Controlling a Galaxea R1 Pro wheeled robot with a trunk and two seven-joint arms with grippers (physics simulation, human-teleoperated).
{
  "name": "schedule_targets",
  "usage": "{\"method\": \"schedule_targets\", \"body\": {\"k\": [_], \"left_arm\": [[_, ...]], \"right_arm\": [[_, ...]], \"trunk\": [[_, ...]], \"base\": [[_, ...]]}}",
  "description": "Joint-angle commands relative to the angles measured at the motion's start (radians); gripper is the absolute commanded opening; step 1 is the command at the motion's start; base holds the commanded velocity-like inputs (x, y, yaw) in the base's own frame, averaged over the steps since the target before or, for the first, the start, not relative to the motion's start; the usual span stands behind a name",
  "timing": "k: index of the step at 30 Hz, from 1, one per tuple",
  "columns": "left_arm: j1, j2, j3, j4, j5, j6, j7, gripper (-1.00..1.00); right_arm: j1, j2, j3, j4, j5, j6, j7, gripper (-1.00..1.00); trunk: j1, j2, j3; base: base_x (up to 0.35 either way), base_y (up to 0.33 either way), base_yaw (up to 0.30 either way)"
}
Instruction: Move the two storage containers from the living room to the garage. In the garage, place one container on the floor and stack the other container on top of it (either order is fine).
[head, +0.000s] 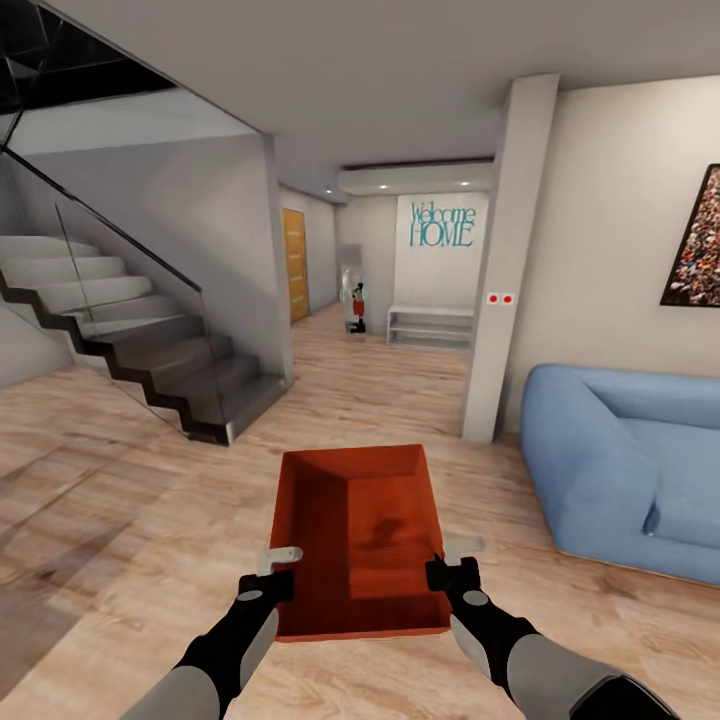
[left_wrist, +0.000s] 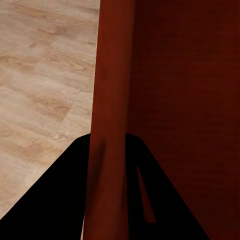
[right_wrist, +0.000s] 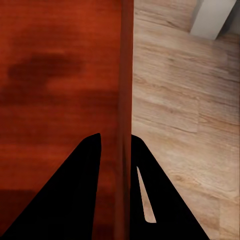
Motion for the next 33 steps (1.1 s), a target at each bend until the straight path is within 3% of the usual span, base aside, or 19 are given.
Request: {"method": "schedule_targets", "body": {"k": [1, 33], "left_arm": [[-0.001, 0.028, 0.018, -0.006, -0.015, -0.009, 0.062, -1.00], [-0.001, 0.028, 0.018, -0.004, -0.013, -0.009, 0.062, -1.00]], "right_arm": [[-0.001, 0.000, -0.044, 0.000, -0.045, 0.000, 0.000, -1.00], [-0.001, 0.001, -0.044, 0.000, -0.045, -0.001, 0.000, -1.00]], "trunk": [[0.001, -0.001, -0.001], [0.001, -0.001, -0.001]], "base": [[0.323, 0.000, 0.000], [0.323, 0.000, 0.000]]}}
